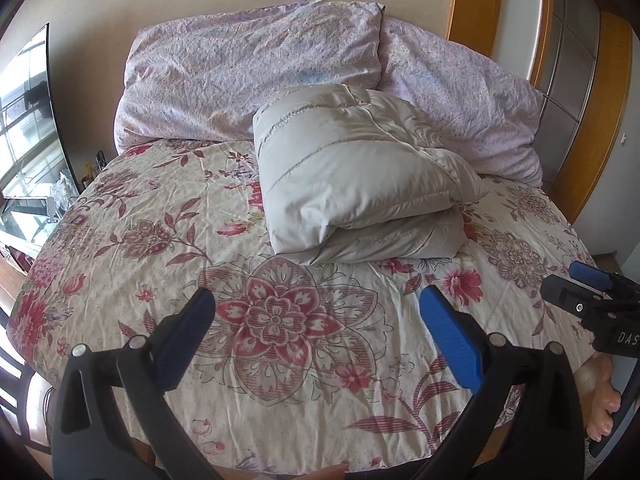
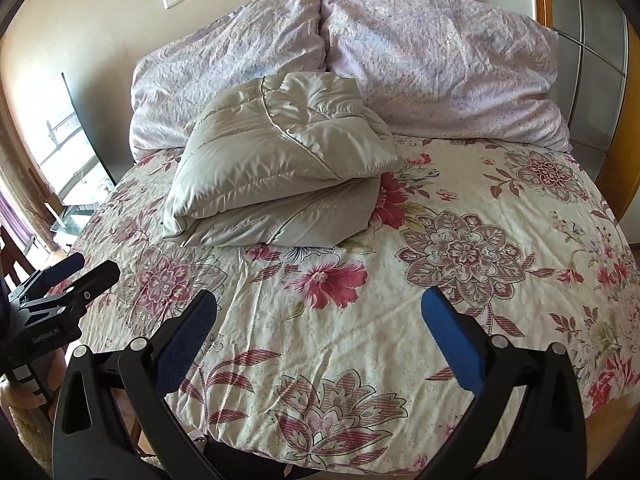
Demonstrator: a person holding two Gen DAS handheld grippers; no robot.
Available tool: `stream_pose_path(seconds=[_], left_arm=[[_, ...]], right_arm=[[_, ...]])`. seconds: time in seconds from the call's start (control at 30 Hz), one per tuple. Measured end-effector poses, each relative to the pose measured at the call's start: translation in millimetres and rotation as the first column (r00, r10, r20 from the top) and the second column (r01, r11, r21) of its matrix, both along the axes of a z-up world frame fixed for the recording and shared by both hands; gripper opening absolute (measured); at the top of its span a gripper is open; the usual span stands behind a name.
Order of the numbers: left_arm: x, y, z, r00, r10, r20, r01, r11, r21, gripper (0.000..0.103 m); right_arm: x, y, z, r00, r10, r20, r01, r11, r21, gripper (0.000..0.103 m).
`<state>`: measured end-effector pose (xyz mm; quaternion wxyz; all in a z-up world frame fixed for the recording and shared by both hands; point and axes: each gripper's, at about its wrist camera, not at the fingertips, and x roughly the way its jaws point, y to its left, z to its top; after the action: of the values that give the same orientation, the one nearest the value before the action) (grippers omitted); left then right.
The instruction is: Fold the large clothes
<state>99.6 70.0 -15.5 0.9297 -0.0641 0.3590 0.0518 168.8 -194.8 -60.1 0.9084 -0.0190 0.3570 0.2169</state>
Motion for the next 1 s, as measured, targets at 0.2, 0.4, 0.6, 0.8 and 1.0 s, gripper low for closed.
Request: stream_pose_path(seconds=[0.2,0.4,0.6,0.8,1.0], left_arm=[[0,-1,2,1.0,-0.01,-0.002,0.01,1.0,-0.013,0.101],[1,-1,0,1.0,-0.014,-0.012,0.013,0.999,-0.036,0.101],[3,-2,0,1.0,-0.018,-0.014,0.017,0.999,-0.041,0.101],[6,-4,0,0.999,-0.032,-0.019,0.031,0.998,-0.055,0.101],[11,-5,-2,0.999,-0.033,-0.03,0.031,0.998,-0.061,0.101]], right_arm=[[-9,5,4,1.0,0.018,0.013,-0.018,1.0,-0.003,0.102],[-8,7,6,0.999,0.033,0.004,-0.033,0.999,0.005,0.102],[-5,5,6,0.999,0.037,-0.019,-0.037,0.999,0.024,0.102],[-2,2,6,0.999,0.04,-0.037,-0.039,0.998,0.039,0.102],[5,3,2,0.998,0.038,-0.054,-0.036,0.999,0.037,0.102]])
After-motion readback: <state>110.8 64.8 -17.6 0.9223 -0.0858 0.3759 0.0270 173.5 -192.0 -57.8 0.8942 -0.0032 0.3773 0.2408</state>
